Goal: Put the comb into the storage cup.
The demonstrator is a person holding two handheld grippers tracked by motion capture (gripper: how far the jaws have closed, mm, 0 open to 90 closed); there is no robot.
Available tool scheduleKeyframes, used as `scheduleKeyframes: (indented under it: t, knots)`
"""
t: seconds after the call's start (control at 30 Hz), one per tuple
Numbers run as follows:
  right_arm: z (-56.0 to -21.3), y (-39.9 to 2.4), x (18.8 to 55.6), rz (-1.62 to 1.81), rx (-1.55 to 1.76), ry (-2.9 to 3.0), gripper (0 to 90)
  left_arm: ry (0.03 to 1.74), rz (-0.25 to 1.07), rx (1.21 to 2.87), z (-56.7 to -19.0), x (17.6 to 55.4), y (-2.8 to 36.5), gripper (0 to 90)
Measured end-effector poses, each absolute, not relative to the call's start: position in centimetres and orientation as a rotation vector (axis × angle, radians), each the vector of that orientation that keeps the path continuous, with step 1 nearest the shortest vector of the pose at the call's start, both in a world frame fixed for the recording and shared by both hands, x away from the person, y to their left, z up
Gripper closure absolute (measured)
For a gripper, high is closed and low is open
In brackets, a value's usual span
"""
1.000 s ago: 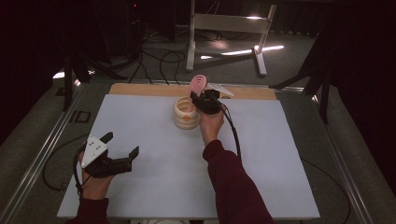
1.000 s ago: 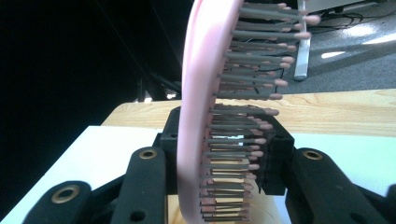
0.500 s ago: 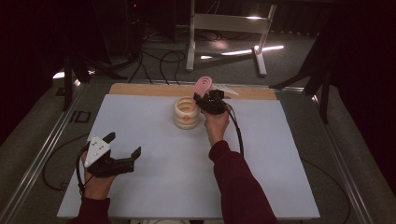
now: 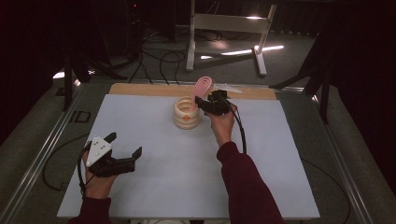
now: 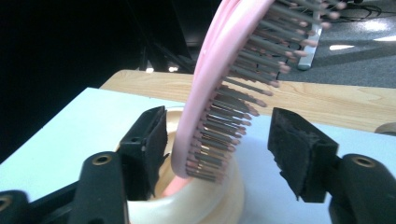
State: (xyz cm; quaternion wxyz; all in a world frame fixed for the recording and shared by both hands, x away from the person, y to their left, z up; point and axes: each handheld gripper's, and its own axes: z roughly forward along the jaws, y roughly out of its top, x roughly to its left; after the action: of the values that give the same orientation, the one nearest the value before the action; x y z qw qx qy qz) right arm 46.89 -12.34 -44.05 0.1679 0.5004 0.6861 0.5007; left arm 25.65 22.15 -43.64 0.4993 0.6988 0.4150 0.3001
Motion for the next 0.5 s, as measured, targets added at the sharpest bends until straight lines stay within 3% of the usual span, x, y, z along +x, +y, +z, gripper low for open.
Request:
scheduleKeyframes:
  t: [0.5]
  knots:
    - [-43.5,-14.6,45.5,1.371,1.339,2.05,23.0,1.015,0.719,1.693,-44.1,25.8,22.2,0.1]
